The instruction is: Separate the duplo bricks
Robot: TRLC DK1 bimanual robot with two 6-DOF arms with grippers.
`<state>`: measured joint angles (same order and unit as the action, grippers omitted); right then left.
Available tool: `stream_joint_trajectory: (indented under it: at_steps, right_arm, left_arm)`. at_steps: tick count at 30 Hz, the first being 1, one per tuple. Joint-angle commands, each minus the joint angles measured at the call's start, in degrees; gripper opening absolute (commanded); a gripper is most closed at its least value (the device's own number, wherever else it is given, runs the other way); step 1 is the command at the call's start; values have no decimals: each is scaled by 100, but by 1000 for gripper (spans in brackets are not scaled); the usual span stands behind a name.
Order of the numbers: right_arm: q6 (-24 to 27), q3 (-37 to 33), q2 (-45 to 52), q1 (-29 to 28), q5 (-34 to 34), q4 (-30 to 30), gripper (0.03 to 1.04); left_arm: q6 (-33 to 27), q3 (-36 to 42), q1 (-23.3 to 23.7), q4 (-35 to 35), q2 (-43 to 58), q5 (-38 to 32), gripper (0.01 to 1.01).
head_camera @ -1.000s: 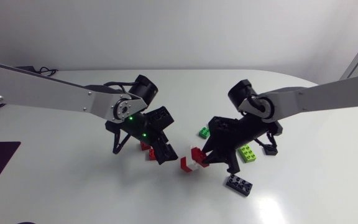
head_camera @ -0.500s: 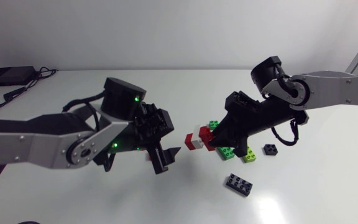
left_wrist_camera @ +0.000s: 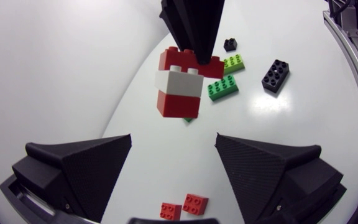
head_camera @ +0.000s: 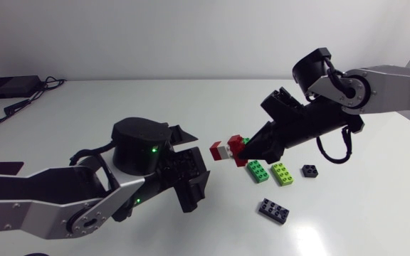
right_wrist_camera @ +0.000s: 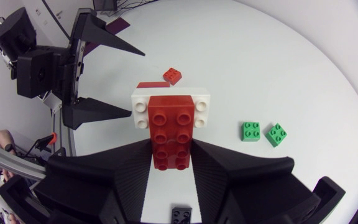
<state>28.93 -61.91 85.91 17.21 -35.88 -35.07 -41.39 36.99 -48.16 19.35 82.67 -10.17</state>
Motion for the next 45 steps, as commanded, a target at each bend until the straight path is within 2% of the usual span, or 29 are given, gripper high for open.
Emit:
stream_joint_trajectory:
  at_steps: [1,12,15,20,22,25,37,40,45]
  right_arm:
    - [-379,-190,-30,81,-68,-141,316]
    - [-959,-594,348,72,-235,-193,316]
    - [-1038,-744,523,81,-262,-308,316]
    - [-1047,-867,602,54,-262,-413,316]
    - [-1056,-911,629,10,-262,-439,316]
    - [-1047,-972,629,-25,-288,-501,316]
    - [-1029,-1069,646,-122,-288,-580,316]
    - [-1029,-1069,646,-130,-297,-589,316]
    - [-1029,-1007,594,-148,-297,-598,316]
  left_arm:
    - [-133,-78,-71,183,-111,-134,944]
    - [-142,405,-123,367,214,-178,905]
    - [-159,616,-106,297,284,-169,838]
    - [-186,827,-79,235,487,-134,807]
    - [-212,853,-79,235,557,-116,728]
    - [-221,924,-44,200,662,-20,679]
    - [-238,1064,79,104,794,77,675]
    - [-256,1091,88,112,838,77,616]
    - [-274,1135,105,156,891,77,616]
